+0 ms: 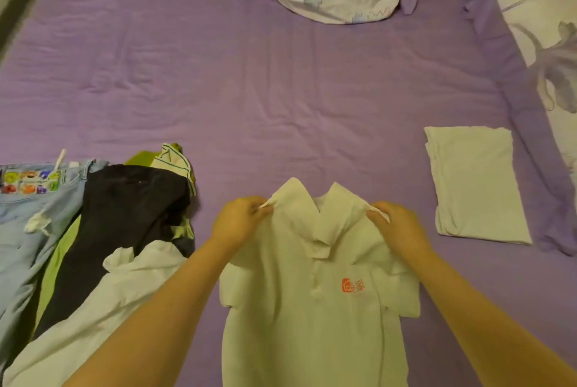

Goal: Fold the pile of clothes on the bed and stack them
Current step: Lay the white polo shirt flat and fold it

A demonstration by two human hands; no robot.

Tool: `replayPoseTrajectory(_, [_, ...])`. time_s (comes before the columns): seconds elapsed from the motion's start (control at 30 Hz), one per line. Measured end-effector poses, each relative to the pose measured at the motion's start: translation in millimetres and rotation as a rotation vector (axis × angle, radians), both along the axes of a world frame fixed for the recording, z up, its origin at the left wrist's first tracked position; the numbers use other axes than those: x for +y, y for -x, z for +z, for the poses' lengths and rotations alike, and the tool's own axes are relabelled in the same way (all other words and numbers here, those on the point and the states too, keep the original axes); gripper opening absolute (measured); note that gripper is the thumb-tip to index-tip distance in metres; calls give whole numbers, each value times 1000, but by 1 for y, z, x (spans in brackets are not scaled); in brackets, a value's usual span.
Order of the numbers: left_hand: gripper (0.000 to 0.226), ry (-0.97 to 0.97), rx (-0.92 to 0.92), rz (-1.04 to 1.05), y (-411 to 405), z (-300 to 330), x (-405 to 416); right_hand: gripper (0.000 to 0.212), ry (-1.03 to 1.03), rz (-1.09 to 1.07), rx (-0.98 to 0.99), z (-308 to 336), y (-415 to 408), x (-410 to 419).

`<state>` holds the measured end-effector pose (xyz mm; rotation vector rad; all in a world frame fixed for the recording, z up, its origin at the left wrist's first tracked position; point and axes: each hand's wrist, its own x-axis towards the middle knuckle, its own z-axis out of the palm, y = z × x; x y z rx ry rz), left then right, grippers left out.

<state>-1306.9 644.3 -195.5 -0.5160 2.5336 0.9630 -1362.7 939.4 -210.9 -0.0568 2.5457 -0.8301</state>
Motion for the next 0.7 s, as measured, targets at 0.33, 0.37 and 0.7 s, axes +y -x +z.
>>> replayPoseTrajectory(0.33, [30,247,208,-87,111,-44,-12,29,-288,32,230,-17,95,-2])
replayPoseTrajectory(0.37, [27,249,189,-83,119,-53,-12,28,-292,15,222,-25,100,-3])
replayPoseTrajectory(0.7, [13,312,128,-99,132,-115,-21,18,-414,33,83,-82,113,10])
